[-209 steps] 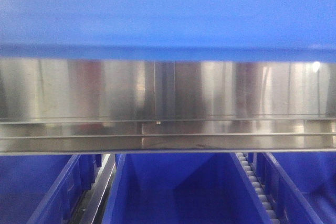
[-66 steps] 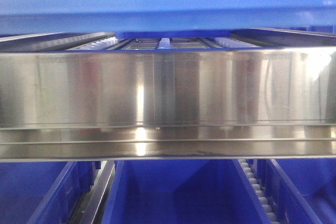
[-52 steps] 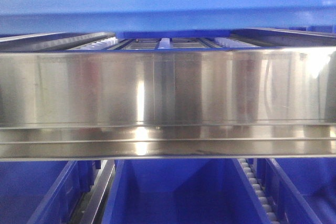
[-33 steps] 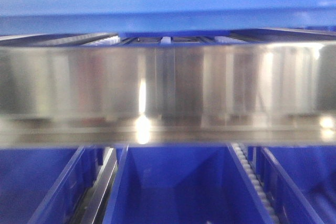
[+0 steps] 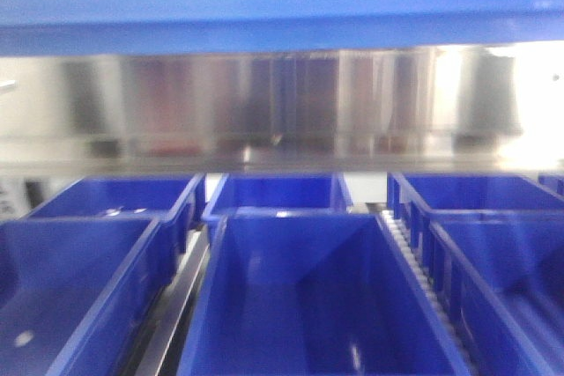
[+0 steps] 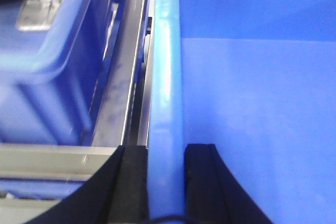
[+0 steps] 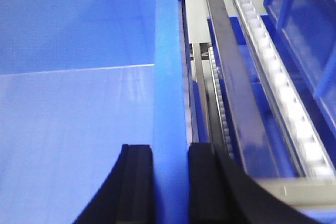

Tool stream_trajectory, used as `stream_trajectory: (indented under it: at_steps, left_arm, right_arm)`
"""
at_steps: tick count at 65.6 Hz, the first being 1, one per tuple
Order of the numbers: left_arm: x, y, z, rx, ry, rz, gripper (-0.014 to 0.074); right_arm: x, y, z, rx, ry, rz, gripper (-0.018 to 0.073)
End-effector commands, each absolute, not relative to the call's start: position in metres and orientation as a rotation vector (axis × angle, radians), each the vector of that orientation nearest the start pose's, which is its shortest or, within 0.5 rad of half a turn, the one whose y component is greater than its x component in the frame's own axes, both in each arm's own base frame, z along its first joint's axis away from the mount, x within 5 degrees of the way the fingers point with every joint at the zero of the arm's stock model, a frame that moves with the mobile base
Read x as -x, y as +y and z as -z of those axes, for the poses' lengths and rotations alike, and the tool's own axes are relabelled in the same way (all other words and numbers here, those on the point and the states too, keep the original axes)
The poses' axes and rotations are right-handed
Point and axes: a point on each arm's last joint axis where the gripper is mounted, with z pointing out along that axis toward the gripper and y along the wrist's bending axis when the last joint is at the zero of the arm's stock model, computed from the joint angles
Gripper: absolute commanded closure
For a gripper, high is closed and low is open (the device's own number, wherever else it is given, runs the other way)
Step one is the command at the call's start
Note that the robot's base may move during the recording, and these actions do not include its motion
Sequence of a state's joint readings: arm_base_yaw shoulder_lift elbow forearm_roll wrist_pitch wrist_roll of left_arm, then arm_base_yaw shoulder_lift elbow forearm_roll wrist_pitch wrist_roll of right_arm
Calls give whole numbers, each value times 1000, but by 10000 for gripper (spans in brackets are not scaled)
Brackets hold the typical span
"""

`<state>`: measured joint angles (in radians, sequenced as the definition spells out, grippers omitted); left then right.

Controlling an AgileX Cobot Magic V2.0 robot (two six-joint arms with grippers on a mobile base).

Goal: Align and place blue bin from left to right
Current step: 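Hold the blue bin with both grippers while the base backs away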

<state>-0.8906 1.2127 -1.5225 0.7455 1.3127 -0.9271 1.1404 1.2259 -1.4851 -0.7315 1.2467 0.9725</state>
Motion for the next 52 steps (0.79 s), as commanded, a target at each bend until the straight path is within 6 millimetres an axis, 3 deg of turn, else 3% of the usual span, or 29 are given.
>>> stream_trajectory:
  at_steps: [1,52]
  left_arm:
    - [-177,-133,-477,49,2089,163,707]
    - [-177,-133,-477,49,2089,163,707]
  right_arm:
    - [-143,185,-472,230,2036,-376,638]
    - [-143,185,-472,230,2036,-376,638]
